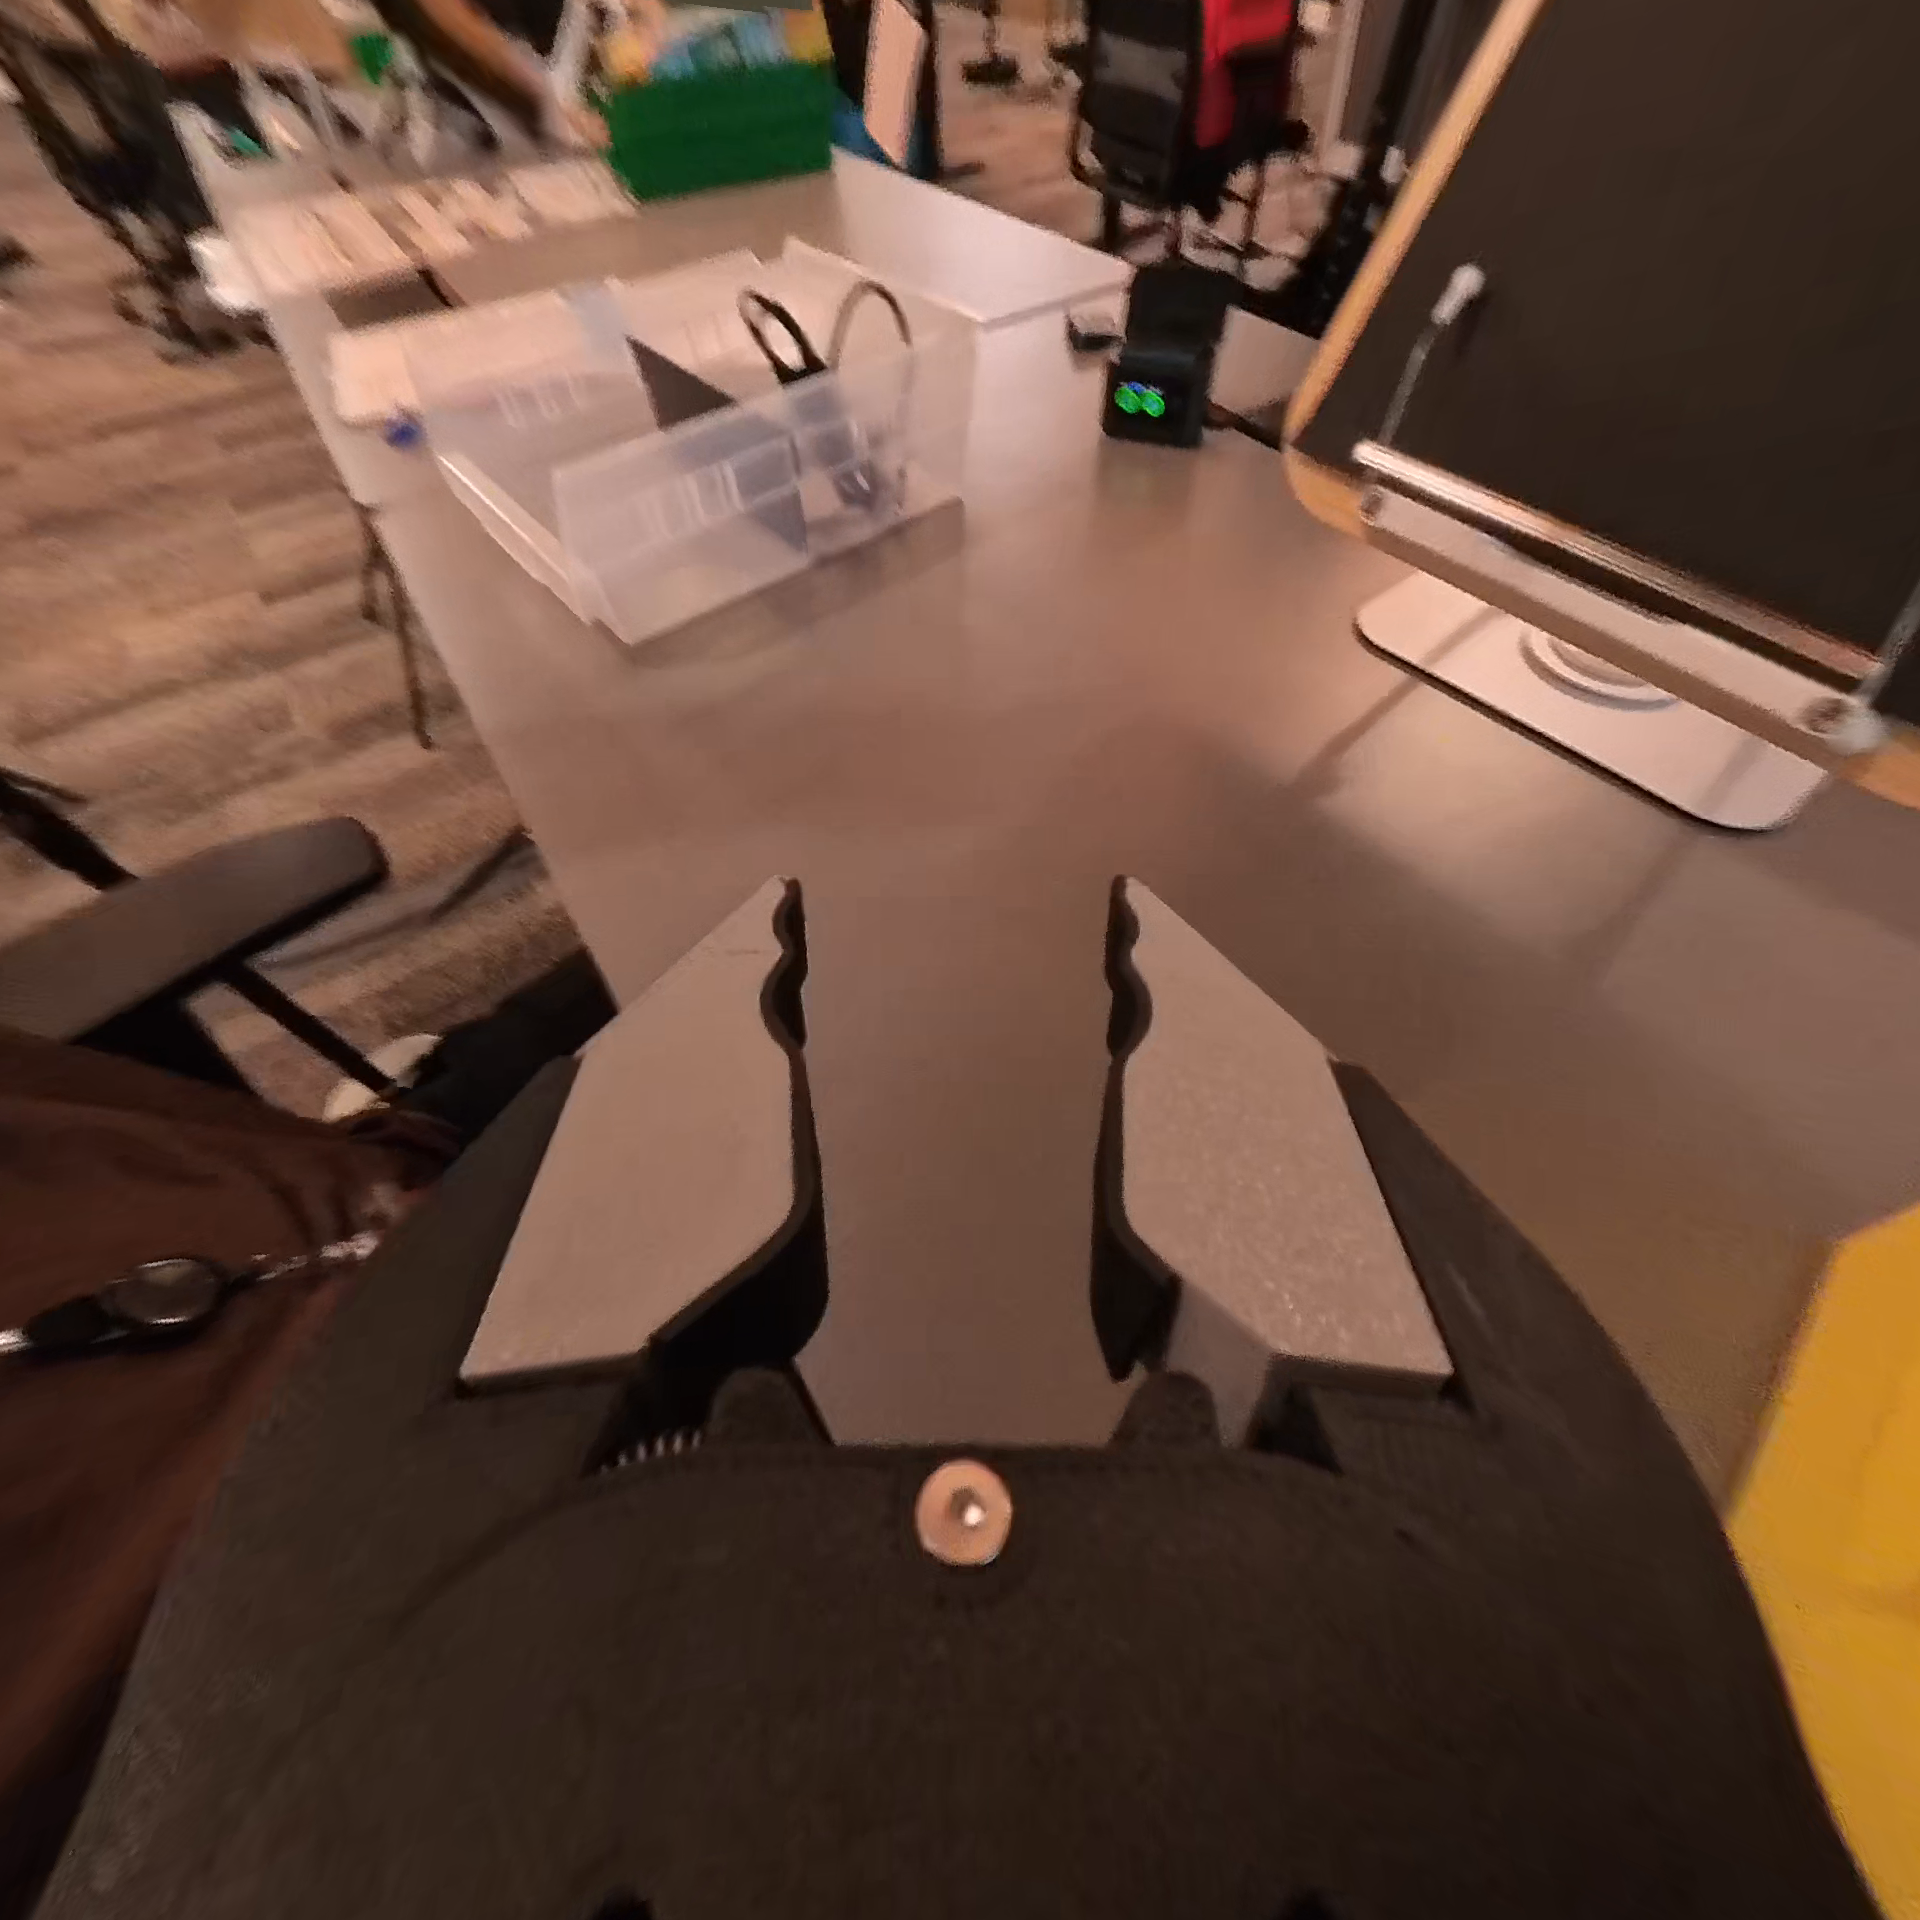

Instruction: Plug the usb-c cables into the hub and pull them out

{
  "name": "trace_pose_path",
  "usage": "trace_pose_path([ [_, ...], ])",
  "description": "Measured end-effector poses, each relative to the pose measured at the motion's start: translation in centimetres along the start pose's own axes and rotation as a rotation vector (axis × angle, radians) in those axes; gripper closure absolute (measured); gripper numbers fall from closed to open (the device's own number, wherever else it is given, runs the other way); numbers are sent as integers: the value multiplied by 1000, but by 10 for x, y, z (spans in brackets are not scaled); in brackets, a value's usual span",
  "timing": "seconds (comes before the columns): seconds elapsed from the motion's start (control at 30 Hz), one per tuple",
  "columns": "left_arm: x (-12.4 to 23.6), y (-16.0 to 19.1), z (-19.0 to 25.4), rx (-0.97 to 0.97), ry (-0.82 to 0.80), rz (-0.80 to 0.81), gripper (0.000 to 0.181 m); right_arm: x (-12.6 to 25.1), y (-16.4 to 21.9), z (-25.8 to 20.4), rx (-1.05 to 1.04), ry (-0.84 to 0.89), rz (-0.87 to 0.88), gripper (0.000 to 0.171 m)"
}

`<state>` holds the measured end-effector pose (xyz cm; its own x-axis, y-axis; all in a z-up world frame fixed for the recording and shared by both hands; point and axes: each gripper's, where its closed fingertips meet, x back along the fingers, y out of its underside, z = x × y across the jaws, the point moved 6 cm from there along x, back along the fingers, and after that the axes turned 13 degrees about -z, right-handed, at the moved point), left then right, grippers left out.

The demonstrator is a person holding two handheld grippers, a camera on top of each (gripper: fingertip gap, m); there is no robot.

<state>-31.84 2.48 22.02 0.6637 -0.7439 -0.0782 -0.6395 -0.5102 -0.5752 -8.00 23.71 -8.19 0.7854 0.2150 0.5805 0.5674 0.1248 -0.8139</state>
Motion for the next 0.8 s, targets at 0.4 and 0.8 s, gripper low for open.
trace_pose_path([
  [0.4,76,-24,219,-169,576,667,181,-21,-1,-36,30,-498,177,76],
  [0.8,47,-13,259,-20,738,711,181,-58,34,-66,226,-760,23,82],
])
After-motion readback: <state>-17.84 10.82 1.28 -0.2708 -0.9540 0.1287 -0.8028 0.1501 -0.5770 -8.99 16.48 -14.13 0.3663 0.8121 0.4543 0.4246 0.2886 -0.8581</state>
